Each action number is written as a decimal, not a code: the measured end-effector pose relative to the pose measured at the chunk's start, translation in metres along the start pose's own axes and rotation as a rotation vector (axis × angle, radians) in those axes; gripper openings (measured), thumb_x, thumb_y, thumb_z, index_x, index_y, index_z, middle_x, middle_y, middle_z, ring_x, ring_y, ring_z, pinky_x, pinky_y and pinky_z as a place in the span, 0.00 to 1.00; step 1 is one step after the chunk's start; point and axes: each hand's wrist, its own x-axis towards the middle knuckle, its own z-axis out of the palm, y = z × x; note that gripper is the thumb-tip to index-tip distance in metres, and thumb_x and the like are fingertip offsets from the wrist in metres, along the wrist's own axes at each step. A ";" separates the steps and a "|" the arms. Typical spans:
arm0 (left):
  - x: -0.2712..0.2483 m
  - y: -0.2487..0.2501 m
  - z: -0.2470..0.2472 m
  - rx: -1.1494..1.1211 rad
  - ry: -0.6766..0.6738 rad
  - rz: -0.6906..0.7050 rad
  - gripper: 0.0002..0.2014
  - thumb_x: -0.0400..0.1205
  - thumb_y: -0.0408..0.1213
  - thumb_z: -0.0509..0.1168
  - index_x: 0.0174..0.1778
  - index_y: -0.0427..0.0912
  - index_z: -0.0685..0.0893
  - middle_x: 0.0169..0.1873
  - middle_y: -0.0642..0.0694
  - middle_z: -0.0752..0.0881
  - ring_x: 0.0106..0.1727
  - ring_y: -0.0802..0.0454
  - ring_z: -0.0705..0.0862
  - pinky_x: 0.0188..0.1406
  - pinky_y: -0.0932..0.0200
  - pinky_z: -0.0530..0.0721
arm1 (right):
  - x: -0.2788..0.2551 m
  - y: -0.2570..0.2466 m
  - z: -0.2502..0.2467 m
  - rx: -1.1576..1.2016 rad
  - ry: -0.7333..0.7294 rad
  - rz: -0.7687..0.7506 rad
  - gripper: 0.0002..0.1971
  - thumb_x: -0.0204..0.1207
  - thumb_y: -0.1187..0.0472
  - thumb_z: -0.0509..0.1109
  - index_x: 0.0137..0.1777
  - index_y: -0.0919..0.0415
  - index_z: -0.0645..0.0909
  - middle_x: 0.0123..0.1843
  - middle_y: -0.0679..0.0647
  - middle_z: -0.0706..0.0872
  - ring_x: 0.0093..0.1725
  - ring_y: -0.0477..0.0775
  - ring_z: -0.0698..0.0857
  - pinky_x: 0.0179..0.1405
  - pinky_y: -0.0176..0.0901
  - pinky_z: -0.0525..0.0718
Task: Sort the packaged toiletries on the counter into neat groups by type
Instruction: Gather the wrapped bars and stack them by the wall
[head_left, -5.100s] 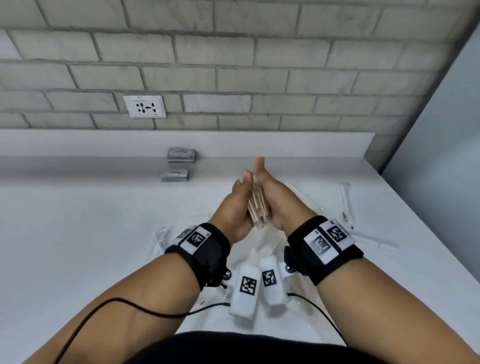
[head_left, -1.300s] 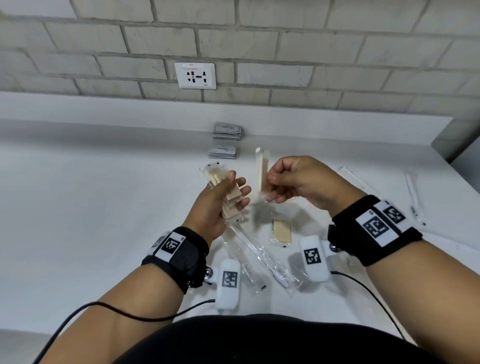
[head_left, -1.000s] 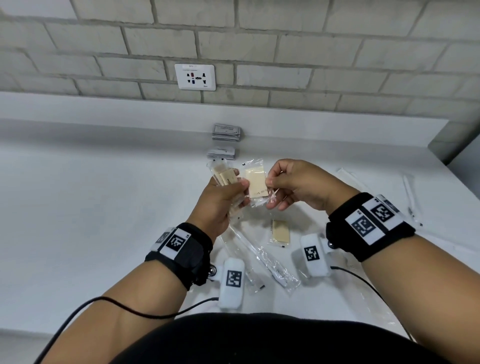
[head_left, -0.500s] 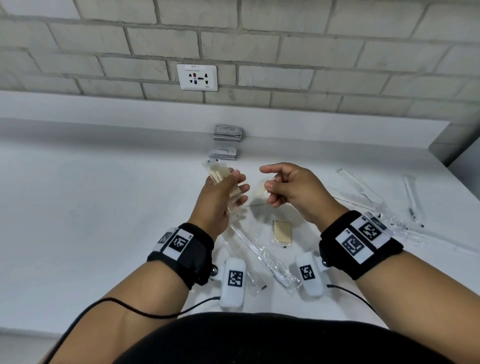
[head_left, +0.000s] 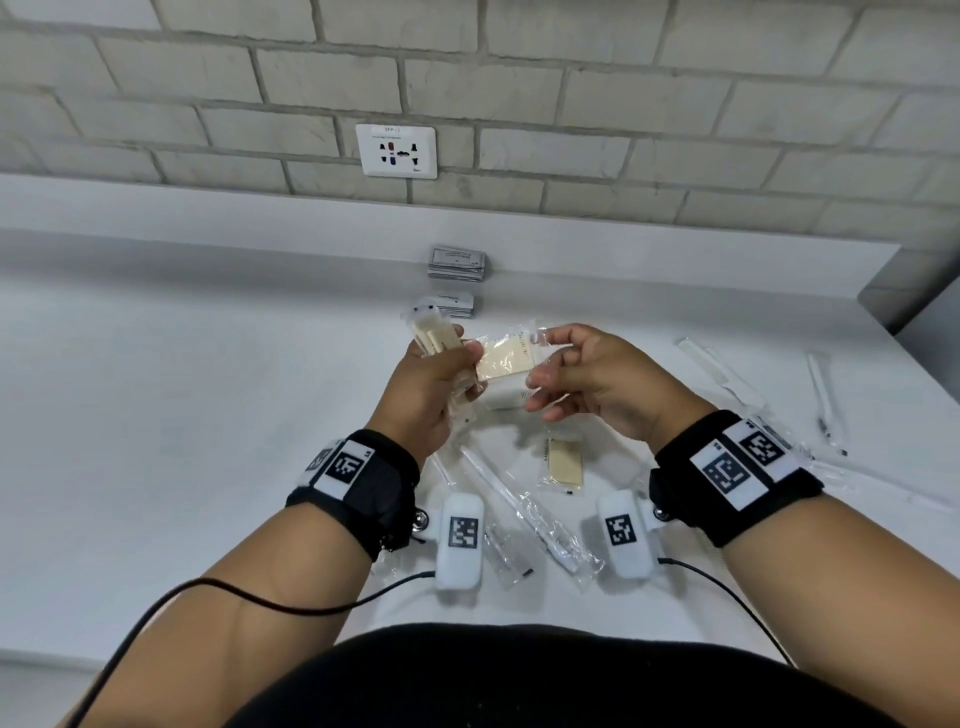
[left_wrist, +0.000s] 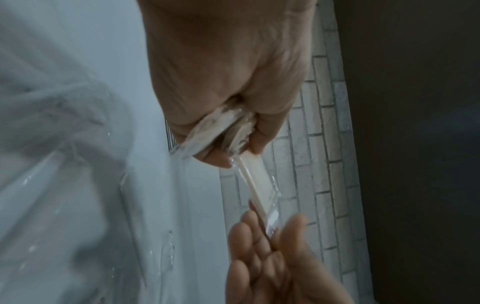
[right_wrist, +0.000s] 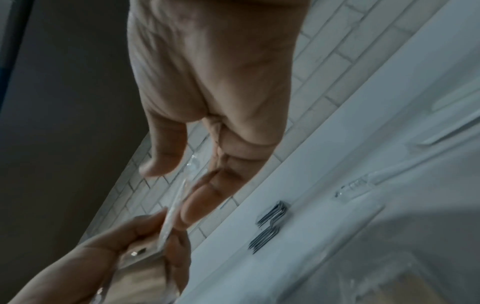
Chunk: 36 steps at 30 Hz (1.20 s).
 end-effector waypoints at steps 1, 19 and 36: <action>-0.001 -0.001 0.002 -0.006 0.012 0.007 0.11 0.79 0.23 0.65 0.45 0.44 0.75 0.33 0.46 0.80 0.32 0.50 0.79 0.28 0.61 0.80 | 0.000 0.002 0.003 0.012 0.023 0.019 0.15 0.73 0.75 0.72 0.55 0.63 0.76 0.34 0.58 0.86 0.35 0.61 0.90 0.28 0.43 0.87; -0.006 -0.016 0.000 -0.005 -0.065 -0.210 0.03 0.82 0.29 0.65 0.49 0.39 0.80 0.41 0.44 0.84 0.41 0.47 0.88 0.44 0.51 0.89 | 0.011 0.004 -0.019 -0.176 0.248 0.030 0.08 0.74 0.70 0.73 0.47 0.60 0.78 0.36 0.58 0.85 0.28 0.53 0.85 0.23 0.41 0.83; -0.010 -0.013 -0.012 -0.031 -0.128 -0.198 0.08 0.80 0.26 0.64 0.55 0.33 0.83 0.43 0.37 0.89 0.40 0.45 0.90 0.41 0.53 0.90 | 0.016 -0.014 0.013 -0.441 0.069 -0.005 0.04 0.71 0.62 0.78 0.42 0.56 0.85 0.32 0.47 0.88 0.29 0.47 0.84 0.27 0.35 0.78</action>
